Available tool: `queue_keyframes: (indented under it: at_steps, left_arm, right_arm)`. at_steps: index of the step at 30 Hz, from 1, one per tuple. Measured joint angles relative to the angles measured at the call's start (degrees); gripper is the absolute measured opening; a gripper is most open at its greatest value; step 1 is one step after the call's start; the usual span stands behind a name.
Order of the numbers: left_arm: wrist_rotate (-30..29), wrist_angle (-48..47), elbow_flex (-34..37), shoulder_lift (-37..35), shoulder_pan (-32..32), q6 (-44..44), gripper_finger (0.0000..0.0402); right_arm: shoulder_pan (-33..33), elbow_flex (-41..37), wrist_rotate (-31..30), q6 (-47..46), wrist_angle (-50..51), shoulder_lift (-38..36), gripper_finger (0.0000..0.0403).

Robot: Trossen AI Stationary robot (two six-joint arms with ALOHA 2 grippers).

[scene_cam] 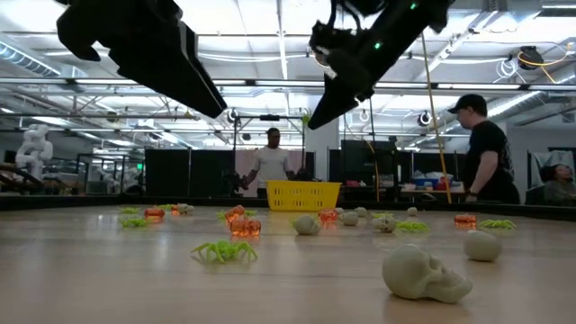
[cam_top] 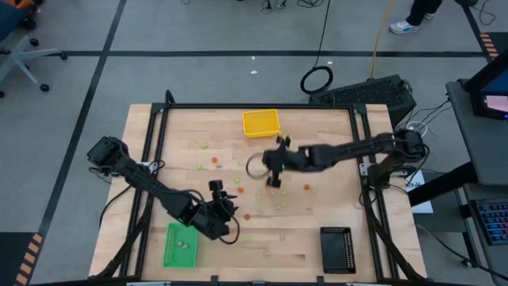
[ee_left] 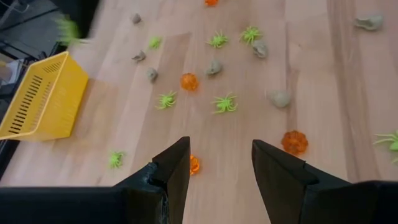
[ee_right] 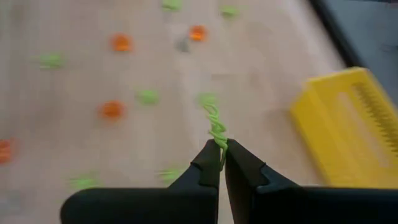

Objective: Sort Halloween decoration
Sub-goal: Put the green spider toy into the yellow bin

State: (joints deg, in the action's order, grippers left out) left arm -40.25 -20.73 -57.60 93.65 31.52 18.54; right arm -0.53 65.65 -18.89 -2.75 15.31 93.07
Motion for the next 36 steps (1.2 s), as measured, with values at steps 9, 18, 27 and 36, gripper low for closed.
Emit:
queue_keyframes:
  at_steps: [9, 18, 27, 36]
  left_arm:
    - [1.2, 0.0, 0.0, 0.0, -1.1, 0.7, 0.0171]
    - [1.3, 0.5, 0.0, 0.0, -1.7, 1.7, 0.0171]
    - [1.1, 1.2, 0.0, 0.0, -3.1, 2.1, 0.0171]
    - [0.6, 1.4, 0.0, 0.0, -3.0, 2.1, 0.0171]
  right_arm:
    - [16.6, 0.0, 9.9, 7.8, -0.7, 0.6, 0.0]
    - [27.3, 0.1, 16.4, 12.6, -8.0, 2.1, 0.0]
    - [29.5, 0.0, 18.7, 10.7, -13.8, 8.7, 0.0]
    - [29.4, 0.0, 15.7, 9.0, -13.8, 9.1, 0.0033]
